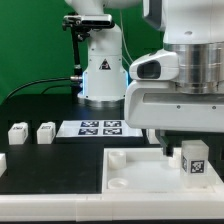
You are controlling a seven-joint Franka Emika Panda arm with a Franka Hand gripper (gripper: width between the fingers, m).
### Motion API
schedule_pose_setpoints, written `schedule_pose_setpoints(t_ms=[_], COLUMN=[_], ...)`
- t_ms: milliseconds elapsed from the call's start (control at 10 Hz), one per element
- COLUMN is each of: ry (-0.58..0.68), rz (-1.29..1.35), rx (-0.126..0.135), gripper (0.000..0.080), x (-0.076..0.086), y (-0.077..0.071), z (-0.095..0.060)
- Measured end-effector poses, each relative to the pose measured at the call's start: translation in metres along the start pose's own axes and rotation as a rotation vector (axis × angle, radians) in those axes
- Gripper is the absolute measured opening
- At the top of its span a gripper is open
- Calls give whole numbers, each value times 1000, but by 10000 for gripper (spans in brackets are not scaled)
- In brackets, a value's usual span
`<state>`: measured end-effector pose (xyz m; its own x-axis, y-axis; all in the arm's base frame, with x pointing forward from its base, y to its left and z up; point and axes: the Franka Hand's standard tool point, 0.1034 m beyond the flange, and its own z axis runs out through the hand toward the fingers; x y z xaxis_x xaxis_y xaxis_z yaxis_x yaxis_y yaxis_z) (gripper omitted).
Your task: Assemble one leg
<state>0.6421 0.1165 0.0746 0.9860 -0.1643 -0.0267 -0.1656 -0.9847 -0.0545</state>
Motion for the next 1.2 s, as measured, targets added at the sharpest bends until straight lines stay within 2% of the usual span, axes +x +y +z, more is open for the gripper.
schedule_pose_setpoints(t_ms=[100, 300, 400, 500, 700, 1000, 1200], ry=[0, 0, 0, 0, -1, -2, 6], rz=[-27, -34, -33, -33, -6, 207, 447], rx=[0, -1, -1, -1, 0, 1, -22], gripper=[649, 400, 400, 291, 291, 291, 292], x=[0, 0, 0, 0, 0, 0, 2], y=[0, 1, 1, 1, 1, 5, 16], z=[0, 1, 1, 1, 1, 1, -1])
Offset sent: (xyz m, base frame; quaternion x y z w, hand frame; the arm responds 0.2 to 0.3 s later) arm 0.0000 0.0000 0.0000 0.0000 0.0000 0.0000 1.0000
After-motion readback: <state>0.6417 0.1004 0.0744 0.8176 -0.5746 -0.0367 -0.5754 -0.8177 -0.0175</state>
